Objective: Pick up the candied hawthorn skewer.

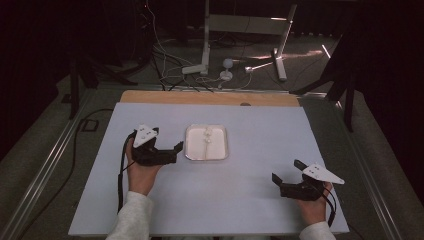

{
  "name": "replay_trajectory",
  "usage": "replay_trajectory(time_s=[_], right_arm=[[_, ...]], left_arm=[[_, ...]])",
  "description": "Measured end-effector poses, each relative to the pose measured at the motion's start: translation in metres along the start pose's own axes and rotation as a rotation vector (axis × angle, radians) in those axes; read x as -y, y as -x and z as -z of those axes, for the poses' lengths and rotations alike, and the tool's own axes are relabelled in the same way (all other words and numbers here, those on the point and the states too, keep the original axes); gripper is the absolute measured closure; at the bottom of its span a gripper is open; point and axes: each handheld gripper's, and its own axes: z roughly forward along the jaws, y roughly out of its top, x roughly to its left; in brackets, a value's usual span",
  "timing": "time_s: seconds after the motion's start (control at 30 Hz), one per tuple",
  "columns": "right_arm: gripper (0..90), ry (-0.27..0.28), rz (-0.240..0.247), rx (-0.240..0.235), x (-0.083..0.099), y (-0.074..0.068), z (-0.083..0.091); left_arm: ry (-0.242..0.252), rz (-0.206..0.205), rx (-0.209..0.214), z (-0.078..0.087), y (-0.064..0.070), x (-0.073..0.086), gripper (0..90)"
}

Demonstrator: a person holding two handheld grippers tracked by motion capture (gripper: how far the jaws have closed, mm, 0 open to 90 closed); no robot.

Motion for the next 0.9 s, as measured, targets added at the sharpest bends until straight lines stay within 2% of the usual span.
replay_trajectory(time_s=[0.27,0.53,0.9], right_arm=[[0.0,-0.005,-0.004,0.004,0.000,0.001,0.000],[0.0,-0.008,-0.006,0.002,0.000,0.002,0.000],[0.0,-0.015,-0.004,-0.001,0.001,0.002,-0.001]], left_arm=[[-0.031,0.016,-0.002,-0.025,0.006,-0.001,1.6],[-0.085,0.009,-0.003,-0.051,0.015,0.004,1.6],[-0.135,0.003,-0.007,-0.077,0.026,0.012,1.6]])
